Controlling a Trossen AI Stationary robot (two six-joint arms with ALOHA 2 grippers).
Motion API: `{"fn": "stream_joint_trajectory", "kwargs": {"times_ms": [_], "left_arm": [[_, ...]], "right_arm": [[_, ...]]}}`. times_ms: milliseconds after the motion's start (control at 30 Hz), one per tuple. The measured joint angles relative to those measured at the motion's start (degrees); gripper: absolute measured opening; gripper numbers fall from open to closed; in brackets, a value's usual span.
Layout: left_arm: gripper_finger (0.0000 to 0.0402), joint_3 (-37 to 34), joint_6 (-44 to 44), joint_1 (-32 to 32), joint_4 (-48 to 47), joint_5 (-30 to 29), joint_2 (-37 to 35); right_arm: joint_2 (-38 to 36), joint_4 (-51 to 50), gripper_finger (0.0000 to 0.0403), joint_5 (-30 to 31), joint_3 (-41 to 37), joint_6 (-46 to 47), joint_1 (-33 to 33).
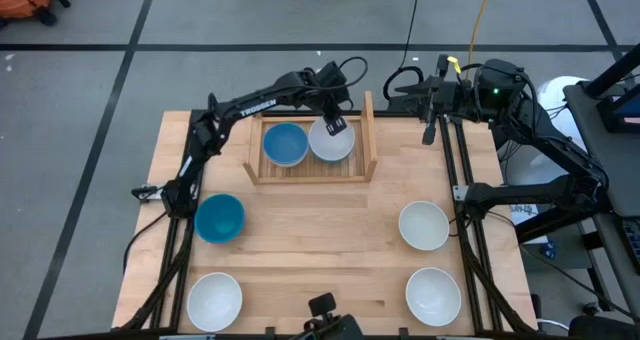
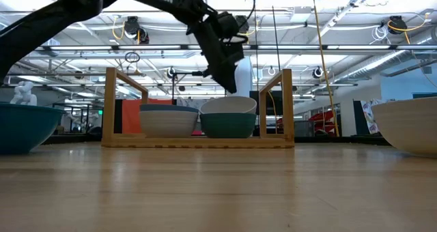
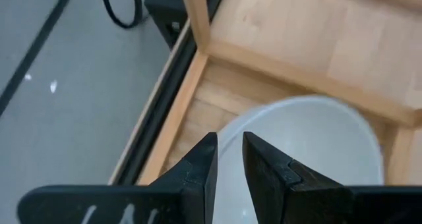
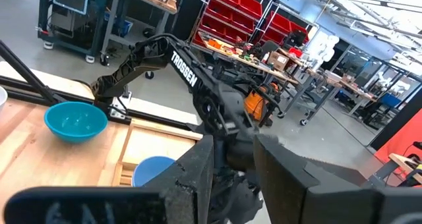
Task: Place and stack bowls onto a shelf
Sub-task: Stack the white bowl on the green bowl on the shelf, then stack the white bowl on the right white bowl on the shelf
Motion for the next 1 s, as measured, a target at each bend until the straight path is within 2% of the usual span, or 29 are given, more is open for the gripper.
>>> {"fn": "stream_joint_trajectory", "kwargs": {"times_ms": [333,700,1000], "left_arm": [[0.0079,-6.7,-0.7,0.0,9.1,-0.1,0.0],[0.0079,-10.9,-0.6,0.1,8.9,0.0,0.0],[0.0079,-10.5,-0.4,0.1,12.1,0.0,-2.1]], "right_arm": [[0.0,-0.1,0.0102,0.0,0.0,0.0,0.0],[0.0,-0.1,0.0102,0.0,0.0,0.0,0.0],[0.0,-0.1,0.0102,0.0,0.0,-0.2,0.0]]}}
